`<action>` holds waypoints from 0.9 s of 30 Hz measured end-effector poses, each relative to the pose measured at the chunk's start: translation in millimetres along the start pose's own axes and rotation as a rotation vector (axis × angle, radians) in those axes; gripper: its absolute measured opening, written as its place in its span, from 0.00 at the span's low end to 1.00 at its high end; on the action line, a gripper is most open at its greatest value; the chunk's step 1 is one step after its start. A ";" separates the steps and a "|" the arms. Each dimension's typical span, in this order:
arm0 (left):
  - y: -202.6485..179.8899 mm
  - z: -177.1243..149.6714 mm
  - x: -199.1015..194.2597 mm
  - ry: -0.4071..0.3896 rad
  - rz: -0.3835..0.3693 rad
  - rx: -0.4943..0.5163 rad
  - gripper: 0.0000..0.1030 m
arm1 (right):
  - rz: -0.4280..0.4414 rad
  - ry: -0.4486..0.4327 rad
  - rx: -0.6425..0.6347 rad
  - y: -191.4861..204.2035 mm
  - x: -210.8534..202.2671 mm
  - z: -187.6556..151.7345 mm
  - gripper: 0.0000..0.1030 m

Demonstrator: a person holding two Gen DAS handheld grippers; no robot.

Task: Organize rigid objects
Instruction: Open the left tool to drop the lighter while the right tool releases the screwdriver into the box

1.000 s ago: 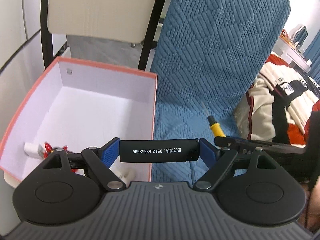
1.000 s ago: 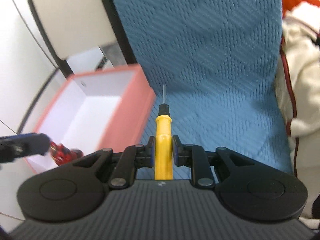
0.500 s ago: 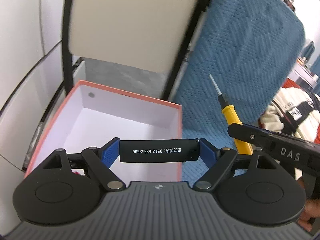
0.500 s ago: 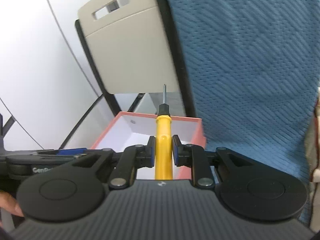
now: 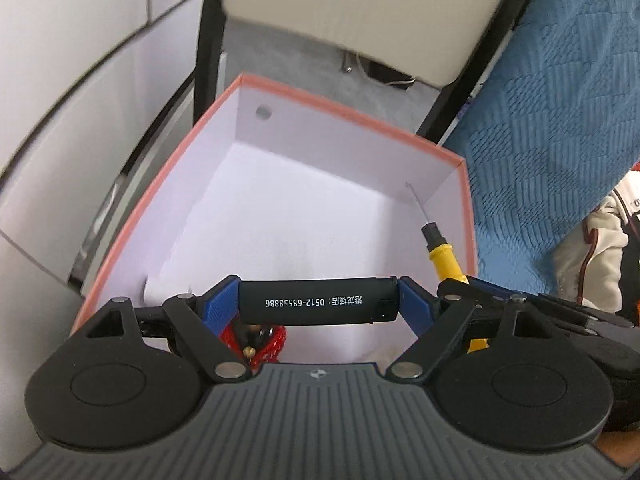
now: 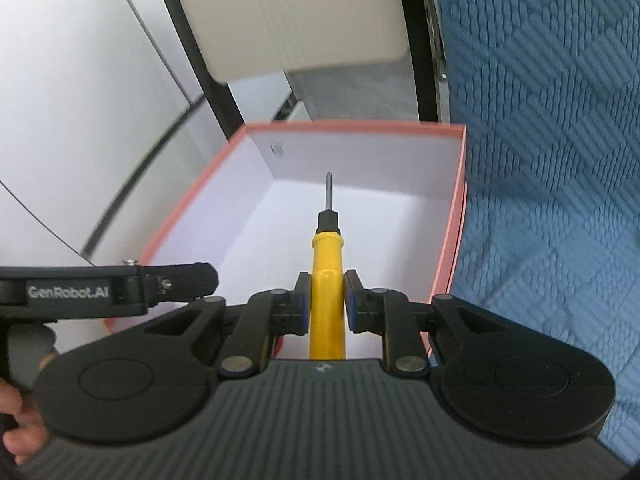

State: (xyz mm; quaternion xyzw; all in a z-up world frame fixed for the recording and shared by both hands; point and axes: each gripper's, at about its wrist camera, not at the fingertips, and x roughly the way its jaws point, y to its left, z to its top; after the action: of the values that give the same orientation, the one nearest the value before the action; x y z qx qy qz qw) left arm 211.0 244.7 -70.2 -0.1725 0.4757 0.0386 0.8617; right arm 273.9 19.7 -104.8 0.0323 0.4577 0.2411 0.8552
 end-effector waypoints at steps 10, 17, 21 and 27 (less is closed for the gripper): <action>6.8 -4.0 3.0 0.023 -0.003 -0.018 0.87 | -0.021 0.054 0.004 4.9 6.1 -5.4 0.21; 2.5 -7.7 -37.0 -0.033 -0.020 -0.007 0.87 | -0.007 -0.028 -0.017 9.9 -38.2 8.4 0.22; -7.2 -15.9 -72.1 -0.086 -0.019 0.026 0.87 | 0.013 -0.092 -0.017 14.3 -80.6 11.8 0.22; -27.5 -32.9 -115.3 -0.150 -0.033 0.030 0.88 | 0.037 -0.141 -0.022 13.2 -125.3 5.5 0.22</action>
State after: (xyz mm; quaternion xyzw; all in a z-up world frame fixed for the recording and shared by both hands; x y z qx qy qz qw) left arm 128.1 219.2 17.0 -0.1642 0.4075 0.0300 0.8978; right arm 215.0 -23.2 -1.8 0.0484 0.3929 0.2589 0.8811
